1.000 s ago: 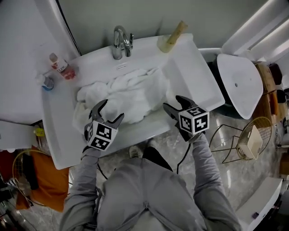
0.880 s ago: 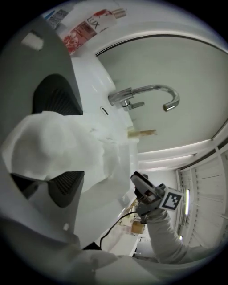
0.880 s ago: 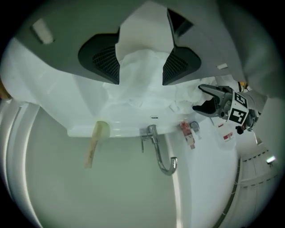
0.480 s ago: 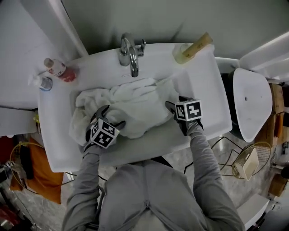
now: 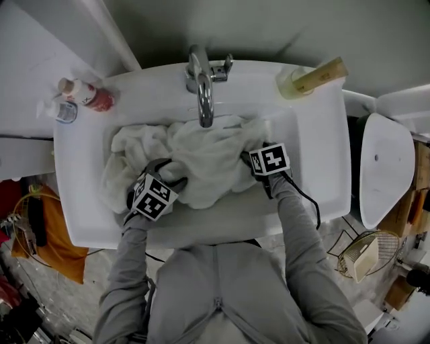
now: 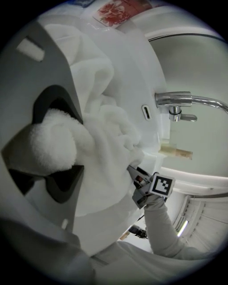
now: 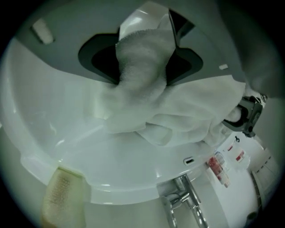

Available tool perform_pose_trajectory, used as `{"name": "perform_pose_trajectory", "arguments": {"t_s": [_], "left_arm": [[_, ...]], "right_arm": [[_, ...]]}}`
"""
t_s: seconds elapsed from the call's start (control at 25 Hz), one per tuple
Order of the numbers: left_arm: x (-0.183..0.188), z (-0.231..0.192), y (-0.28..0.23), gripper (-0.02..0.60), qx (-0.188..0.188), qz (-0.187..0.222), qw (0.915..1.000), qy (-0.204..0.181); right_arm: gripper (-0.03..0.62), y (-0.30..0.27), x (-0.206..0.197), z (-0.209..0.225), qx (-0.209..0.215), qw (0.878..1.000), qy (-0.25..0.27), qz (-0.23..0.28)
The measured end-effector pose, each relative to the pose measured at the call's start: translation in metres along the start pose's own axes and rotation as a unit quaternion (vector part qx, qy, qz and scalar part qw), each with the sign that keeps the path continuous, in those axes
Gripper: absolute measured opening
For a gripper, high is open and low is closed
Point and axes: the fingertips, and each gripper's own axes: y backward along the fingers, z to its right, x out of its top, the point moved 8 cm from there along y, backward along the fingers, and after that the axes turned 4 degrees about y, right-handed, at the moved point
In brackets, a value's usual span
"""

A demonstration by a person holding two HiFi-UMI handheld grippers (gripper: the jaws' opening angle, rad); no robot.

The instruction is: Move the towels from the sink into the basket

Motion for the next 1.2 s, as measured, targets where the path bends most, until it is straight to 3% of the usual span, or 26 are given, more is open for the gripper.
{"name": "perform_pose_trajectory", "arguments": {"t_s": [0.16,0.28,0.4,0.52,0.72,0.88,1.08,1.2], "left_arm": [[-0.001,0.004,-0.001,0.252,0.007,-0.007,0.9999,-0.013],[0.0,0.006,0.003,0.2,0.007,-0.007,0.9998,-0.019],[0.002,0.009,0.01,0.186,0.012,-0.003,0.9997,-0.023],[0.005,0.013,0.023,0.177,0.02,0.012,0.9995,-0.021],[0.017,0.014,0.058,0.173,0.029,0.086,0.9958,0.01],[0.023,0.01,0.089,0.17,0.033,0.154,0.9871,0.03],[0.035,0.01,0.129,0.17,0.025,0.244,0.9679,0.056],[0.049,0.016,0.154,0.17,0.023,0.298,0.9533,0.043]], "right_arm": [[0.306,-0.005,0.005,-0.005,-0.002,0.999,0.028,-0.016],[0.239,-0.001,0.004,-0.005,0.019,1.0,0.015,-0.013],[0.163,0.009,0.002,-0.002,0.061,0.997,-0.035,0.009],[0.137,0.023,-0.002,-0.002,0.114,0.988,-0.1,0.04],[0.135,0.063,-0.006,-0.009,0.192,0.955,-0.181,0.132],[0.135,0.103,-0.011,-0.021,0.222,0.928,-0.212,0.213],[0.135,0.159,-0.019,-0.042,0.221,0.897,-0.223,0.312],[0.135,0.199,-0.027,-0.056,0.214,0.872,-0.223,0.378]]}}
